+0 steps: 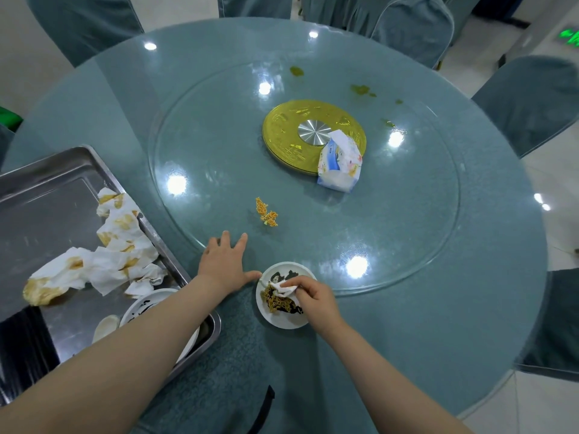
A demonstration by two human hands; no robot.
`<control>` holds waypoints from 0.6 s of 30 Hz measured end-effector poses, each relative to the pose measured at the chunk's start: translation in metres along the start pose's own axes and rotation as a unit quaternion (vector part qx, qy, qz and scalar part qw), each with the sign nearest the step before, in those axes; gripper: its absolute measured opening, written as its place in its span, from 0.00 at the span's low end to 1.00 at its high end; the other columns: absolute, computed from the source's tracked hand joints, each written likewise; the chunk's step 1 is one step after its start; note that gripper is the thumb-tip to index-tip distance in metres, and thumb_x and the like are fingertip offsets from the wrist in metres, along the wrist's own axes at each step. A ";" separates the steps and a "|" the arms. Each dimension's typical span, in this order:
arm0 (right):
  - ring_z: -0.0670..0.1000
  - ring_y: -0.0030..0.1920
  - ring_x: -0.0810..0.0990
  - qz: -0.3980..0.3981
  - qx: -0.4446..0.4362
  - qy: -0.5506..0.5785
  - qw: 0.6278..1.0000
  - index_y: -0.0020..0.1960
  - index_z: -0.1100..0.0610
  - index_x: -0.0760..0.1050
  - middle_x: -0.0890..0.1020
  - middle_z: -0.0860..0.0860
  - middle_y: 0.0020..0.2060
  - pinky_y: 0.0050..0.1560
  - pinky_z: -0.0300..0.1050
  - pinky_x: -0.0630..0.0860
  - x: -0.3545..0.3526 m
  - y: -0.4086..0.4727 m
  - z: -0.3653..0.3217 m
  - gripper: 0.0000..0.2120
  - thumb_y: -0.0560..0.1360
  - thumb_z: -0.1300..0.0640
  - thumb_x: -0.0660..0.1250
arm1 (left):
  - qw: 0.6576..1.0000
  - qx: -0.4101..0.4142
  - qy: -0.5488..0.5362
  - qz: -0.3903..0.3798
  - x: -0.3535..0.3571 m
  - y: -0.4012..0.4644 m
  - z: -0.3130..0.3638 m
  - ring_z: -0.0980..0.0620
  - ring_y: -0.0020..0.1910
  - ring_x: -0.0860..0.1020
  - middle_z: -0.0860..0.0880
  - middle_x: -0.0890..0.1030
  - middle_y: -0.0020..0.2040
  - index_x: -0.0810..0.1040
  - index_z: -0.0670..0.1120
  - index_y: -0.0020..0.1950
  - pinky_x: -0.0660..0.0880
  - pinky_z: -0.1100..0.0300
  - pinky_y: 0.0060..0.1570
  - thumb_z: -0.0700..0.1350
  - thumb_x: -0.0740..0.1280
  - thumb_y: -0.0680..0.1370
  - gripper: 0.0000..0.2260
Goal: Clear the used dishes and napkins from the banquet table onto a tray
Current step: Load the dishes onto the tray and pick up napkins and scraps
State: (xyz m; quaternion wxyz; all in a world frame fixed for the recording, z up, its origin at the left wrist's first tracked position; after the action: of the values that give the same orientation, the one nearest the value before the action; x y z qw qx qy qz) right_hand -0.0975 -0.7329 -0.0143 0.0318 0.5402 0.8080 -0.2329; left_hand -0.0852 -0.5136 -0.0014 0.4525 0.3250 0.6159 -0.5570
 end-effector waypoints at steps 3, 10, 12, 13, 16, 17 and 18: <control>0.43 0.50 0.80 -0.018 0.013 0.003 1.000 0.44 0.44 0.83 0.84 0.42 0.45 0.54 0.45 0.77 -0.003 0.002 -0.008 0.17 0.76 0.64 0.61 | 1.000 0.006 0.008 0.010 0.003 -0.003 0.000 0.36 0.73 0.57 0.39 0.51 0.77 0.45 0.51 0.79 0.62 0.45 0.70 0.74 0.56 0.72 0.45; 0.49 0.49 0.80 -0.017 0.042 0.080 0.996 0.42 0.49 0.84 0.85 0.49 0.43 0.53 0.44 0.76 -0.013 0.013 -0.032 0.17 0.75 0.67 0.62 | 1.000 0.014 0.010 0.006 0.003 -0.005 0.002 0.36 0.74 0.55 0.39 0.50 0.78 0.45 0.52 0.79 0.62 0.45 0.69 0.71 0.54 0.75 0.41; 0.49 0.46 0.79 0.000 0.045 0.104 0.994 0.43 0.52 0.84 0.84 0.50 0.42 0.48 0.42 0.76 -0.022 0.022 -0.043 0.15 0.76 0.67 0.62 | 1.000 0.017 0.009 0.006 0.005 -0.007 0.002 0.37 0.74 0.56 0.40 0.49 0.78 0.45 0.53 0.79 0.63 0.45 0.69 0.69 0.54 0.76 0.38; 0.48 0.44 0.78 0.006 0.046 0.109 0.993 0.44 0.53 0.83 0.83 0.50 0.42 0.46 0.40 0.75 -0.027 0.027 -0.048 0.14 0.77 0.66 0.62 | 1.000 0.020 0.008 0.008 0.005 -0.008 0.003 0.38 0.74 0.56 0.40 0.50 0.78 0.46 0.53 0.79 0.63 0.45 0.69 0.67 0.54 0.77 0.36; 0.47 0.40 0.76 0.025 0.049 0.111 0.992 0.46 0.55 0.83 0.82 0.50 0.41 0.41 0.37 0.74 -0.041 0.046 -0.059 0.13 0.77 0.67 0.61 | 0.999 0.039 0.011 0.019 0.004 -0.009 0.003 0.40 0.72 0.59 0.41 0.54 0.77 0.49 0.52 0.79 0.69 0.47 0.65 0.60 0.56 0.80 0.31; 0.47 0.40 0.75 0.032 0.052 0.108 0.992 0.47 0.56 0.82 0.82 0.50 0.41 0.40 0.36 0.73 -0.045 0.052 -0.061 0.13 0.78 0.67 0.60 | 0.999 0.046 0.002 0.028 0.002 -0.007 0.002 0.41 0.71 0.61 0.42 0.57 0.76 0.51 0.51 0.79 0.70 0.48 0.63 0.56 0.57 0.81 0.29; 0.47 0.40 0.75 0.038 0.056 0.100 0.993 0.48 0.56 0.82 0.81 0.50 0.41 0.39 0.36 0.72 -0.048 0.059 -0.063 0.13 0.78 0.67 0.60 | 0.998 0.050 -0.018 0.038 0.001 -0.006 0.001 0.42 0.70 0.63 0.43 0.61 0.75 0.54 0.49 0.78 0.71 0.48 0.62 0.54 0.58 0.81 0.27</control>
State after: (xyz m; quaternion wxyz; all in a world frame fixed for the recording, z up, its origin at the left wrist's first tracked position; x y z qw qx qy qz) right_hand -0.0127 -0.7302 0.0363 -0.0709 0.5918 0.7720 -0.2209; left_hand -0.0902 -0.5160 0.0001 0.4676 0.3603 0.5660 -0.5755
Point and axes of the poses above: each hand's wrist, its own y-axis towards the middle knuckle, its own x-axis out of the palm, z = x × y, the point moved 2 cm from there along y, towards the middle knuckle
